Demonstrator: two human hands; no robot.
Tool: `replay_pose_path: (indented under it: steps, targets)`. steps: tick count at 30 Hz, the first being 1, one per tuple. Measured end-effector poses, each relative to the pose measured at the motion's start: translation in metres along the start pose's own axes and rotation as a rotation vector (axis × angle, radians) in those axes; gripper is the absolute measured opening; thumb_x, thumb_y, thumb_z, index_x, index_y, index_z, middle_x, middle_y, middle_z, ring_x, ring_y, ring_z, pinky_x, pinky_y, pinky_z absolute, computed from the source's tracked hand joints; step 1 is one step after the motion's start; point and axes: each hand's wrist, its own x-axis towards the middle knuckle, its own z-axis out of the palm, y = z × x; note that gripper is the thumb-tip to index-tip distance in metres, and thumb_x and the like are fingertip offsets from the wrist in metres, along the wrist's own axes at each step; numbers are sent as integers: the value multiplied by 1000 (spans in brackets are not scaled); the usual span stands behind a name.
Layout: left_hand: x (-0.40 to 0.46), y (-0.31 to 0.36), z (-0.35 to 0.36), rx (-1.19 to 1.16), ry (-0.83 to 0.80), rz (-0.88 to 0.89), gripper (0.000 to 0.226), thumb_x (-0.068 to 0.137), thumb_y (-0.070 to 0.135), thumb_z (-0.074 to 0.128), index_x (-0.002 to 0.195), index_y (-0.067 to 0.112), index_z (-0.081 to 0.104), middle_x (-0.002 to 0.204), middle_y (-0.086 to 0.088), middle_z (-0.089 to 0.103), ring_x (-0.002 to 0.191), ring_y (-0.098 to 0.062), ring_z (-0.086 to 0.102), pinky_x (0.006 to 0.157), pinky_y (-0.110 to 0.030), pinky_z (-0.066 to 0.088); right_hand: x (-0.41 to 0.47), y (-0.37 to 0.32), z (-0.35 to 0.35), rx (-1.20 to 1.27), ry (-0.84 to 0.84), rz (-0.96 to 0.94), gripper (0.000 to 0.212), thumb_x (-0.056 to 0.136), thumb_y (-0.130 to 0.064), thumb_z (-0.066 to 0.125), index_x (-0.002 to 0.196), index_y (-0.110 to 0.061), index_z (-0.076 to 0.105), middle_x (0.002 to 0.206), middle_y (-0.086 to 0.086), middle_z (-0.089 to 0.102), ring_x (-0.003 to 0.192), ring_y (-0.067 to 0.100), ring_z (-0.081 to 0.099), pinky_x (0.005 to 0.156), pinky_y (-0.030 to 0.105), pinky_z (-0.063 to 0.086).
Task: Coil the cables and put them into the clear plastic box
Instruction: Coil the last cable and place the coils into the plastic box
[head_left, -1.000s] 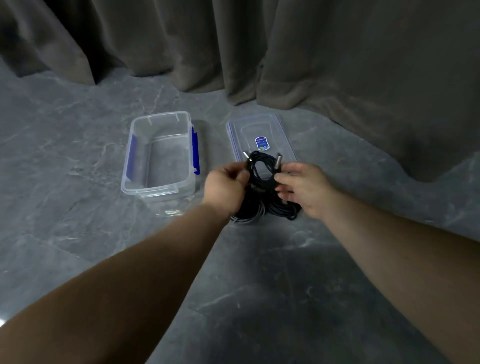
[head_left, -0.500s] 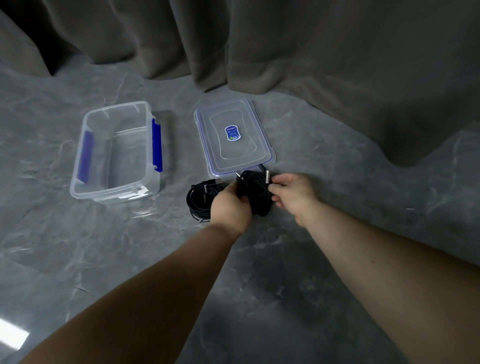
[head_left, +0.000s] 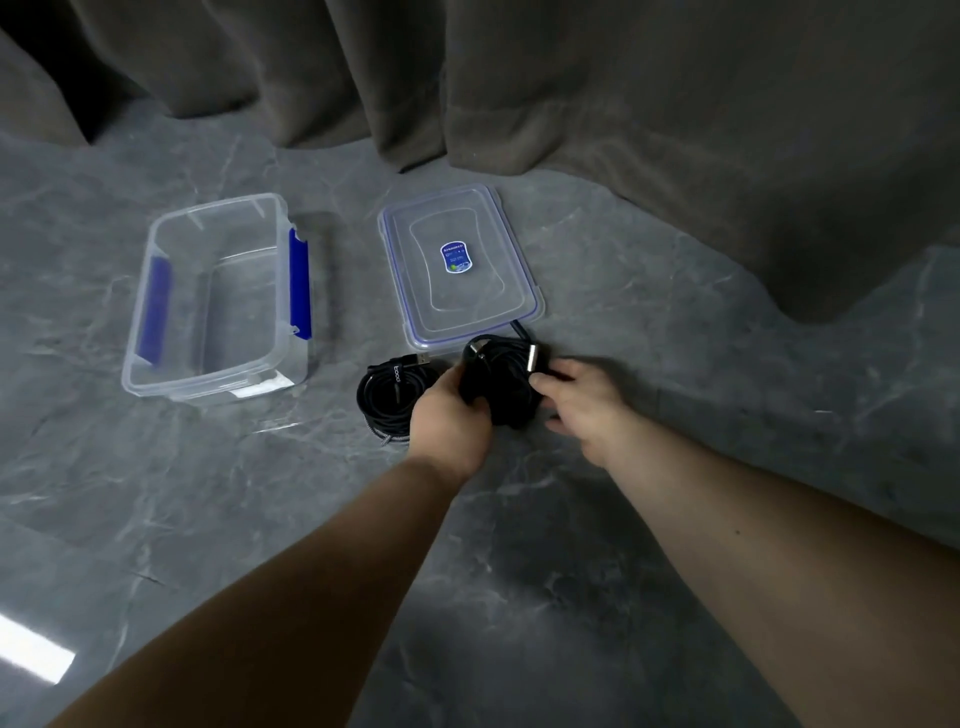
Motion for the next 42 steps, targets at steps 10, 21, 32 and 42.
replay_pose_path:
  steps: [10, 21, 32, 42]
  targets:
    - [6, 5, 2, -58, -56, -64, 40, 91, 14, 62, 131, 10, 58, 115, -3, 67, 113, -23, 61, 98, -29, 46, 0, 9, -11, 18, -35, 31, 50, 94, -14, 58, 141, -16, 41, 123, 6, 56, 99, 16, 51, 60, 23, 40]
    - [8, -3, 13, -188, 32, -72, 42, 91, 4, 60, 133, 8, 54, 109, 4, 61, 111, -18, 59, 93, -20, 40, -2, 4, 2, 167, -20, -60, 44, 92, -11, 60, 133, -15, 44, 133, 3, 50, 105, 19, 52, 74, 34, 47]
    - [27, 44, -23, -440, -12, -195, 59, 89, 9, 68, 142, 9, 43, 126, -5, 56, 116, -22, 56, 106, -37, 42, -14, -46, 5, 410, 12, -106, 25, 93, -6, 58, 111, -20, 49, 108, 1, 59, 99, 21, 55, 71, 31, 46]
    - [35, 66, -105, -464, 60, -16, 33, 93, 4, 60, 126, 9, 59, 112, -3, 67, 91, -9, 61, 88, -21, 48, -14, -110, 56, 332, -92, -293, 30, 89, -7, 62, 113, -23, 53, 124, 0, 59, 110, 19, 59, 84, 39, 53]
